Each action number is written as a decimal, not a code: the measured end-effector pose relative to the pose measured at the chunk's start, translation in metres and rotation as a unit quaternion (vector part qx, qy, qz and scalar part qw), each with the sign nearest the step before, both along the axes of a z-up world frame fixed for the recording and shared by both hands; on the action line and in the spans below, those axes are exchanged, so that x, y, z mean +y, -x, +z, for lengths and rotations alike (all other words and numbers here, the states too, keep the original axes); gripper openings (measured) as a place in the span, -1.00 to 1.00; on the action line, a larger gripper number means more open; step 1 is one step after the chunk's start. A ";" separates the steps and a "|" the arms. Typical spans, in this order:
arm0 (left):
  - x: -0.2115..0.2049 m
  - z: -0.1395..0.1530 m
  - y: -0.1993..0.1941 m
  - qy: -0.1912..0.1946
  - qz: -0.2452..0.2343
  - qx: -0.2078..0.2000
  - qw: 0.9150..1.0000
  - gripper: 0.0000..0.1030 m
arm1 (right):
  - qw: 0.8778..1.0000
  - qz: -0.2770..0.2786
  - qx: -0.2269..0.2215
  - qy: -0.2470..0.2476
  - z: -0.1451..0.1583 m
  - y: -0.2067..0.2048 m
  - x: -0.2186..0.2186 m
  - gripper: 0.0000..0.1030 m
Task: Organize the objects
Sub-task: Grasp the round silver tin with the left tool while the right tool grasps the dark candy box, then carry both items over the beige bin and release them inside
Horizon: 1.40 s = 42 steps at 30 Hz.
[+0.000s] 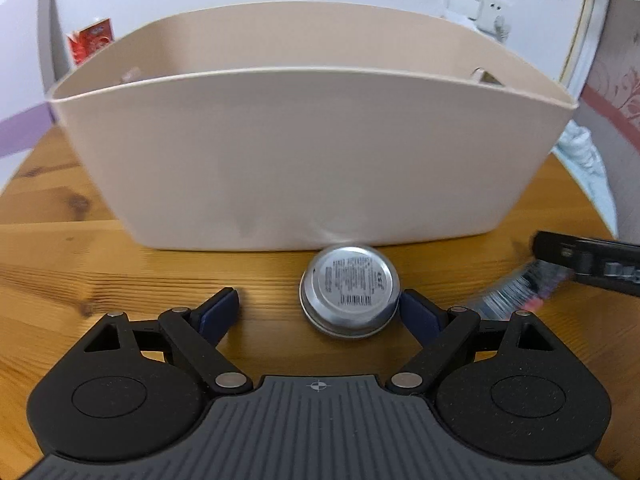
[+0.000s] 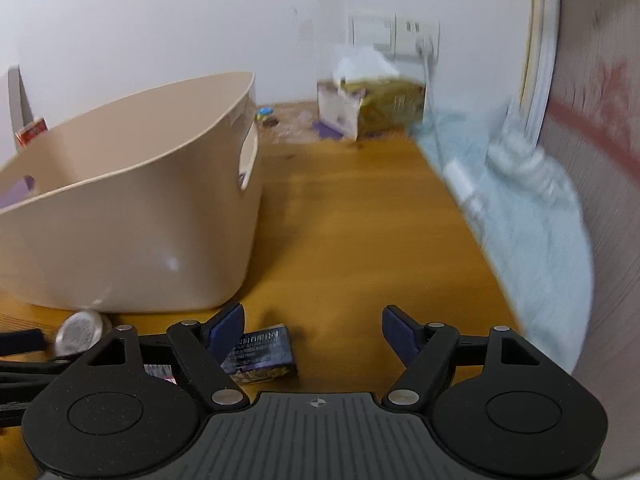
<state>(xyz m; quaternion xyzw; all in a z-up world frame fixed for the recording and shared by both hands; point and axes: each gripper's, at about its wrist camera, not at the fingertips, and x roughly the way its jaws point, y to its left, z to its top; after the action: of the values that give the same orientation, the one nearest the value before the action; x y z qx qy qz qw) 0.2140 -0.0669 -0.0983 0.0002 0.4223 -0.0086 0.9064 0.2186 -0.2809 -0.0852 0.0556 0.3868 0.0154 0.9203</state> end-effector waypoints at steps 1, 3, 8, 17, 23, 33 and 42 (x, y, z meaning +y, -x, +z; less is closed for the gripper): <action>0.005 0.000 0.003 -0.005 0.001 -0.003 1.000 0.74 | 1.000 -0.002 0.009 -0.020 -0.001 0.004 -0.001 0.55; 0.014 -0.001 0.009 -0.011 0.003 -0.008 1.000 0.74 | 0.999 -0.007 0.013 -0.039 -0.004 0.015 0.001 0.56; 0.038 0.001 0.016 -0.011 0.017 -0.007 1.000 0.74 | 1.000 -0.007 -0.004 -0.025 -0.006 0.035 0.014 0.62; 0.063 0.006 0.018 -0.009 0.016 -0.006 1.000 0.74 | 1.000 -0.006 0.009 -0.027 0.003 0.061 0.037 0.95; 0.060 0.001 0.005 -0.010 0.025 -0.026 0.999 0.63 | 0.999 0.012 0.035 0.001 -0.010 0.056 0.062 0.69; 0.071 0.005 0.011 0.013 0.035 -0.032 0.999 0.07 | 1.000 0.001 0.013 0.020 -0.007 0.055 0.066 -0.57; 0.077 0.027 0.035 0.012 0.014 -0.056 0.998 0.07 | 1.000 -0.003 -0.019 0.008 0.018 0.073 0.057 -0.57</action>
<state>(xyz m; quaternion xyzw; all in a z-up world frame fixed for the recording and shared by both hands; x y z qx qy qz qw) 0.1788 0.0099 -0.0711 -0.0164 0.3703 -0.0013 0.9288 0.1454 -0.2243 -0.0676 0.0498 0.3695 0.0103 0.9279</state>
